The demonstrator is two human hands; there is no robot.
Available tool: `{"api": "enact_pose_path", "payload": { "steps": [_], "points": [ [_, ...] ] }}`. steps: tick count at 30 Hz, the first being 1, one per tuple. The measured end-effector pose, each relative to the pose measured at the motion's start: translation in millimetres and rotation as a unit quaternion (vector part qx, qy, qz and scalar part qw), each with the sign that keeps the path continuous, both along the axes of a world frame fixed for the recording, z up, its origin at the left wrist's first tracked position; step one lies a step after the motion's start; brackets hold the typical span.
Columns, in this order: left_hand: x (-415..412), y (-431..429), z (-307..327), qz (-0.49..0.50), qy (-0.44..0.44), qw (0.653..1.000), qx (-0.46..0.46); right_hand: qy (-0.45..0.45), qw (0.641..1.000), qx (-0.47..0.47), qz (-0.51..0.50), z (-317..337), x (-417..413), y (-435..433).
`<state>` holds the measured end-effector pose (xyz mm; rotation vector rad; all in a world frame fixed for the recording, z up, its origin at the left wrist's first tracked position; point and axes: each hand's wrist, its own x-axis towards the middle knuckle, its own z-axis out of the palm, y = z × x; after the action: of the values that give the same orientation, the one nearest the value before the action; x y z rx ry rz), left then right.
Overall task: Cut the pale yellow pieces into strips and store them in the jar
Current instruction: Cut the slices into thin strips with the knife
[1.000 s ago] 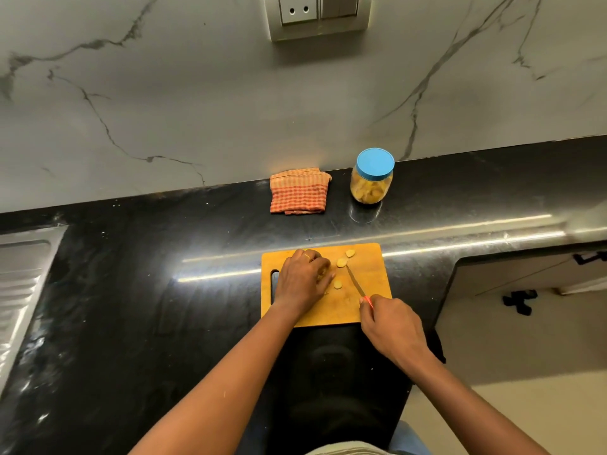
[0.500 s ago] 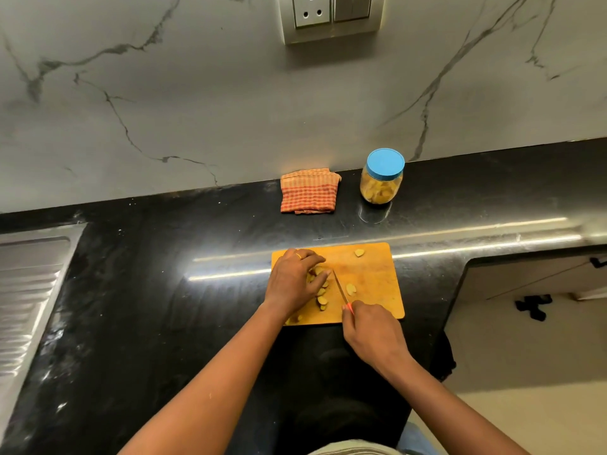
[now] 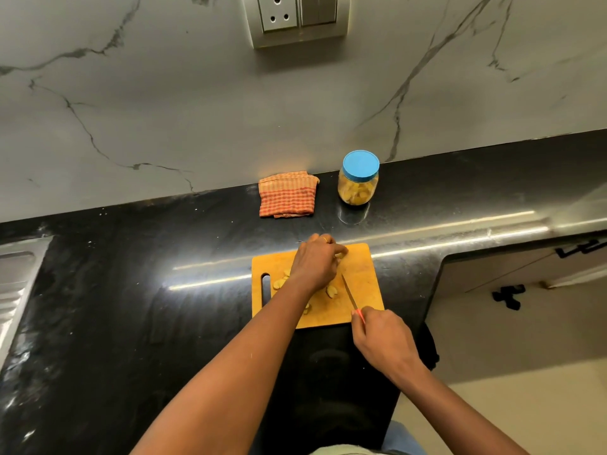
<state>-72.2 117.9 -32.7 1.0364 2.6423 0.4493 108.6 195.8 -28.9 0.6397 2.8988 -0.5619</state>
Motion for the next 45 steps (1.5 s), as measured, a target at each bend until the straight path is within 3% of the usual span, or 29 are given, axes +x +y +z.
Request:
{"api": "enact_pose_path", "payload": {
  "steps": [10, 18, 29, 45],
  "points": [
    [3, -15, -1, 0.023, 0.016, 1.0, 0.008, -0.01, 1.0, -0.019, 0.022, -5, 3, -18],
    [12, -18, -3, 0.109, -0.026, 0.991, 0.072, 0.011, 0.999, -0.036, -0.004, 1, -2, 1],
    [11, -21, -4, 0.098, -0.047, 0.991, 0.073, -0.004, 0.999, 0.006, 0.035, 7, -39, 8],
    [12, -21, -3, 0.068, 0.004, 0.995, 0.08, -0.04, 0.992, 0.066, 0.103, 2, -38, 11]
  ]
}}
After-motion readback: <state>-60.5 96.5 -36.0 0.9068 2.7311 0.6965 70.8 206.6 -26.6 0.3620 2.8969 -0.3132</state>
